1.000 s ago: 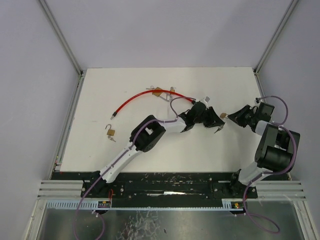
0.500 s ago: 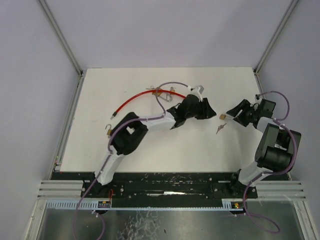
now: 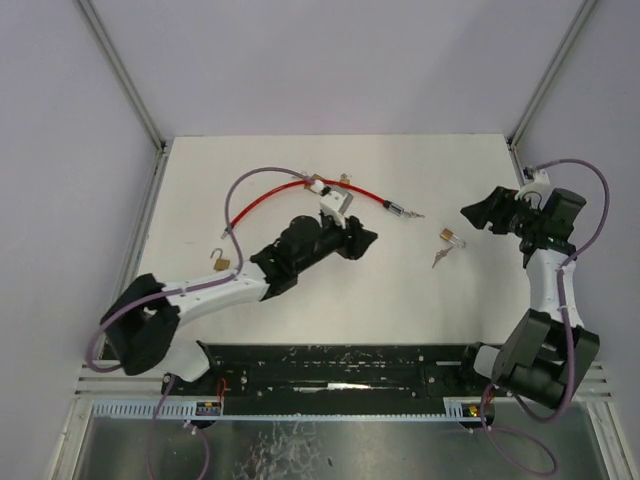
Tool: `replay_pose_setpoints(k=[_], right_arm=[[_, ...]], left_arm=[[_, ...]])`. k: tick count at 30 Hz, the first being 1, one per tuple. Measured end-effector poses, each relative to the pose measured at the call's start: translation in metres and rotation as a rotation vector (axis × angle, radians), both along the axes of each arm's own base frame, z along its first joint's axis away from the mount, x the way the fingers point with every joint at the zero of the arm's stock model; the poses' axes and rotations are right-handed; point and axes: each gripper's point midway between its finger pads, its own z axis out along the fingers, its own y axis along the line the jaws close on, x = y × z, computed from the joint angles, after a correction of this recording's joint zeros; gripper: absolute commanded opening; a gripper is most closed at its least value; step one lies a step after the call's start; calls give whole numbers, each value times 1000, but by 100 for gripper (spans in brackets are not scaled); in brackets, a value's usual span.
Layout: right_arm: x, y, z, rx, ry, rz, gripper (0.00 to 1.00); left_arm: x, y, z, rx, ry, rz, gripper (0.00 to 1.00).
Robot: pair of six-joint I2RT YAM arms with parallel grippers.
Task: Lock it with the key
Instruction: Place the lock at the center of the board, then pick up the lock from the center of the board.
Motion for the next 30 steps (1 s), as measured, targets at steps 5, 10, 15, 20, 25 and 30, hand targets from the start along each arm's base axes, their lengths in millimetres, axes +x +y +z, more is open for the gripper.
replay_pose_setpoints(k=[5, 10, 15, 20, 25, 30], right_arm=[[-26, 37, 62, -35, -238, 224, 68], [-51, 68, 88, -51, -356, 409, 68], [-65, 120, 105, -100, -385, 645, 68], [-79, 158, 113, -106, -423, 822, 68], [-85, 158, 85, -83, -366, 832, 68], [-92, 158, 68, -64, -322, 837, 68]], left_arm=[[-21, 49, -12, 79, -72, 49, 73], [-37, 91, -22, 107, -106, 112, 86], [-34, 127, -27, 101, -100, 200, 90], [-18, 170, -39, 85, -41, 321, 92], [1, 207, -60, 61, 69, 429, 92], [9, 213, -87, 46, 207, 462, 91]])
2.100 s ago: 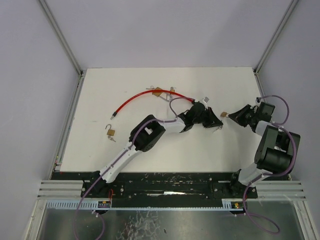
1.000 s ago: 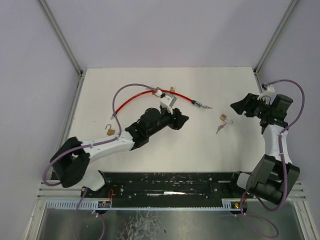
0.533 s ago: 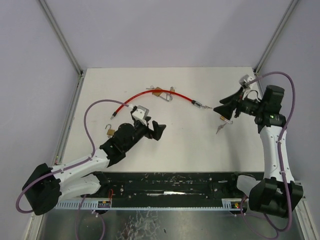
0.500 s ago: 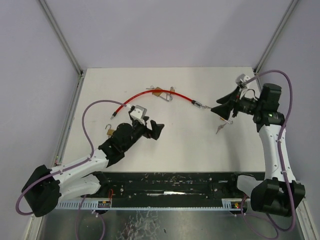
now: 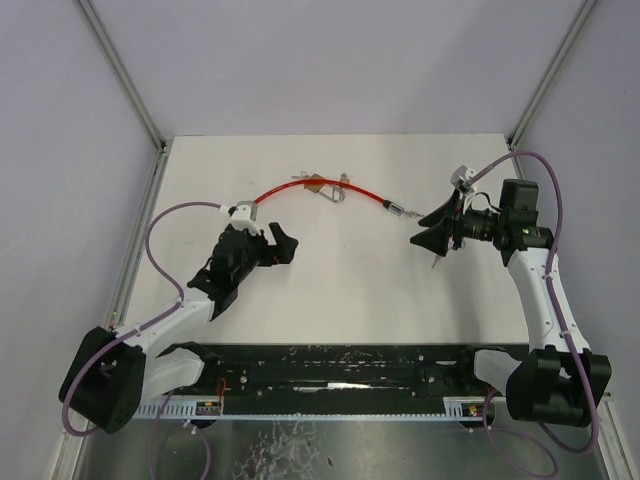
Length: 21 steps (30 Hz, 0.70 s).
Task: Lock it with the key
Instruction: Pick up the lock from the center of the board.
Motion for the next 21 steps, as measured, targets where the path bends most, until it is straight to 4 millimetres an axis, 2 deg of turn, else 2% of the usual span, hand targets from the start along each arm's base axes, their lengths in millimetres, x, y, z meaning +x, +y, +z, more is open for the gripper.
replay_pose_setpoints(k=[2, 5, 13, 18, 21], right_arm=[[0, 0, 0, -4, -10, 2, 68], [0, 0, 1, -8, -23, 4, 68], [-1, 0, 1, -17, -38, 10, 68], [-2, 0, -5, -29, -24, 14, 68], [-1, -1, -7, -39, -21, 7, 68]], left_arm=[[2, -1, -14, 3, 68, 11, 90], [6, -4, -22, 10, 124, 19, 90], [39, -23, -10, -11, 146, -8, 90], [79, -39, -2, 34, 140, -53, 87], [122, -47, 3, 139, 130, -75, 84]])
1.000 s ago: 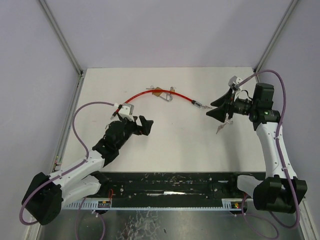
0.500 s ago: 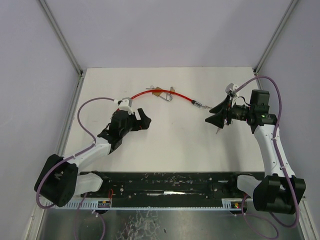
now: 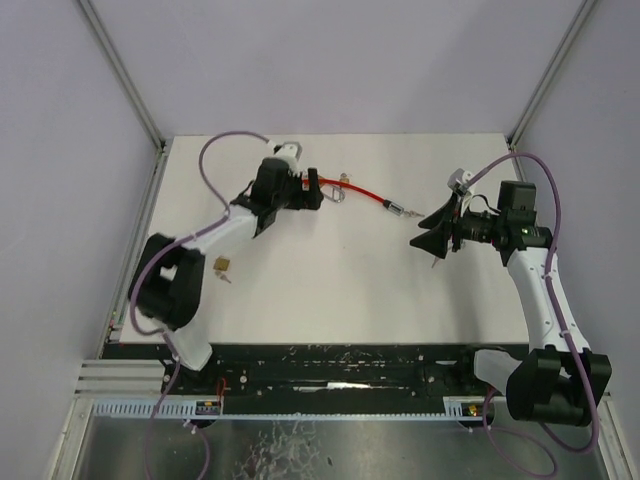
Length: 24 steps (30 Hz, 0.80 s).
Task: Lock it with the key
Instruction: Pick up the lock from the center of the board.
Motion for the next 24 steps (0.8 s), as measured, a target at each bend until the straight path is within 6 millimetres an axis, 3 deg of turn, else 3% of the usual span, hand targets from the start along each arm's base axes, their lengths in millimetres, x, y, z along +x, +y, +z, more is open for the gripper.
replay_pose_setpoints(k=[4, 7, 15, 24], right_arm=[[0, 0, -1, -5, 2, -3, 68], [2, -2, -3, -16, 3, -12, 68], [5, -3, -9, -22, 24, -16, 68], [5, -3, -11, -22, 29, -16, 68]], left_arm=[[57, -8, -2, 160, -9, -37, 84], [82, -8, -12, 274, 3, -69, 83], [112, 6, -36, 558, 10, -234, 68], [121, 61, -86, 761, 94, -395, 57]])
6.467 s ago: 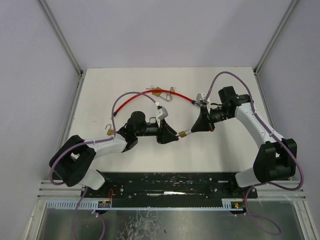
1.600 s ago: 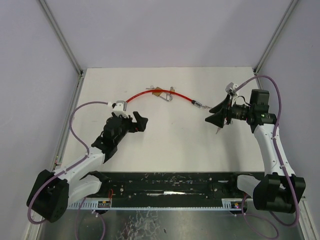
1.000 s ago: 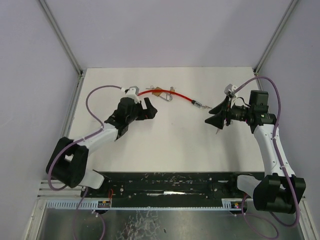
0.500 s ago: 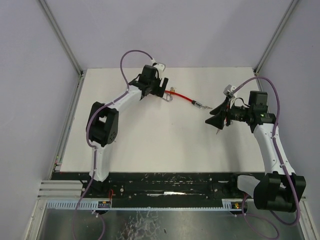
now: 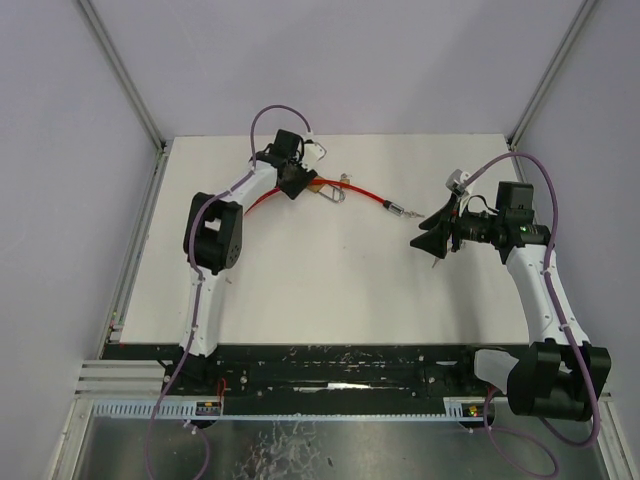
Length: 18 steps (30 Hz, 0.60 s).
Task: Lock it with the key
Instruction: Pick up the lock from the center of the board.
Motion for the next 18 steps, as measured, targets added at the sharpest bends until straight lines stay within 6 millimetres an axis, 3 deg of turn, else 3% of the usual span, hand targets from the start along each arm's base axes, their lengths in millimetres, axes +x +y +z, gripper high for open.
replay_pose_setpoints(k=[5, 12, 18], right_arm=[[0, 0, 0, 0, -1, 1, 68], [0, 0, 0, -1, -2, 1, 68], [1, 0, -1, -1, 1, 2, 68]], left_arm=[[9, 19, -16, 12, 32, -30, 47], [16, 28, -29, -28, 61, -63, 40], [16, 27, -31, -79, 78, -83, 18]])
